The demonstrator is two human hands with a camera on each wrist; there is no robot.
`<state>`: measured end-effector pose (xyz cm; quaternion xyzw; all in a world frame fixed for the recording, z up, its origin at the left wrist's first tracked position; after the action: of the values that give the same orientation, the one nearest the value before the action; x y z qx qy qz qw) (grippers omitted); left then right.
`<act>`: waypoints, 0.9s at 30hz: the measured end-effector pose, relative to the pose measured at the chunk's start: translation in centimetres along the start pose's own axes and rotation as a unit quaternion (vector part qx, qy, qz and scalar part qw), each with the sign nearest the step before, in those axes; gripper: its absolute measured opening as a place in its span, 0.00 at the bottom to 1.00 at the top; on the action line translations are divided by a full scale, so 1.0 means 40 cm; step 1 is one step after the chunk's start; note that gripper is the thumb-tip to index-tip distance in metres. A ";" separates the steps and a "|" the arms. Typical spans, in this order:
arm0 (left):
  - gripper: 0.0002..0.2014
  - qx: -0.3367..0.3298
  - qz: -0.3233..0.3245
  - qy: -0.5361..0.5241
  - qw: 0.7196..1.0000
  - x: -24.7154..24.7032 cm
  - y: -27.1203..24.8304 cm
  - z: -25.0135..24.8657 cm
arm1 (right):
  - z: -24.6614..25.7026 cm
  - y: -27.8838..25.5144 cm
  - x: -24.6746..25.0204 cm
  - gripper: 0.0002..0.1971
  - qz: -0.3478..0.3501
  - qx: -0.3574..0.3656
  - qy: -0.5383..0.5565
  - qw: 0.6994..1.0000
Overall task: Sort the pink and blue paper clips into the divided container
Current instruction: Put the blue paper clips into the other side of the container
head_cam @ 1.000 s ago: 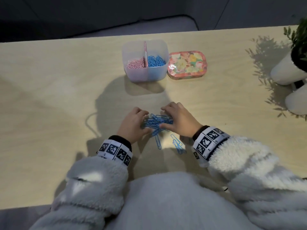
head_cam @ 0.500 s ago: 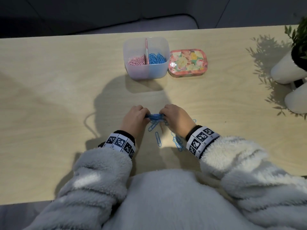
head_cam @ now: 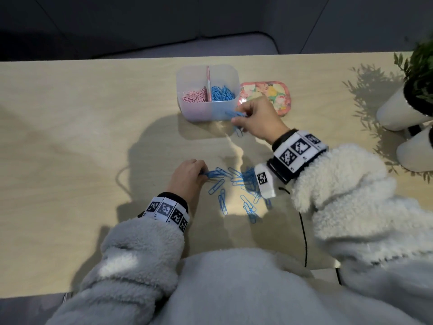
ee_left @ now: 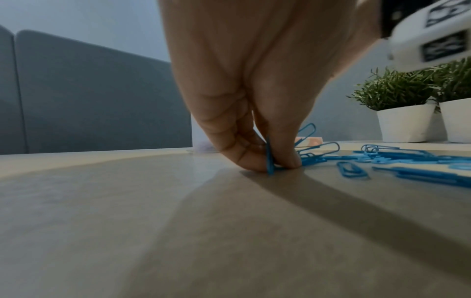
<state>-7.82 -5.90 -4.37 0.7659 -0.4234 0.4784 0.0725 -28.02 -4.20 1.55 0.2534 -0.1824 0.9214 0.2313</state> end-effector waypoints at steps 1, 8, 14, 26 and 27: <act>0.07 0.001 0.005 -0.004 1.000 -0.001 -0.002 0.002 | 0.018 0.031 0.007 0.06 -0.016 -0.006 0.005 1.000; 0.07 0.001 -0.036 -0.054 0.998 0.020 -0.010 0.001 | 0.105 0.186 0.031 0.05 -0.071 -0.045 0.013 0.996; 0.06 -0.020 -0.089 -0.095 0.991 0.127 0.074 -0.068 | 0.113 0.164 0.047 0.10 -0.023 -0.057 0.021 0.998; 0.10 0.056 -0.089 0.032 0.994 0.275 0.381 -0.209 | -0.139 -0.204 0.119 0.11 -0.006 -0.078 0.140 0.987; 0.12 0.060 -0.083 0.050 0.993 0.273 0.391 -0.216 | -0.164 -0.226 0.117 0.14 0.000 -0.088 0.132 0.987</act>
<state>-22.86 -17.62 4.29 0.7765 -0.3247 0.5329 0.0875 -29.39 7.81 0.83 0.1081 -0.2304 0.9271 0.2751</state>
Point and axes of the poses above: each hand's wrist, its own y-axis towards the middle knuckle, its own x-axis out of the back of the hand, z = x × y, the point moved 3 cm from there along y, towards the middle knuckle
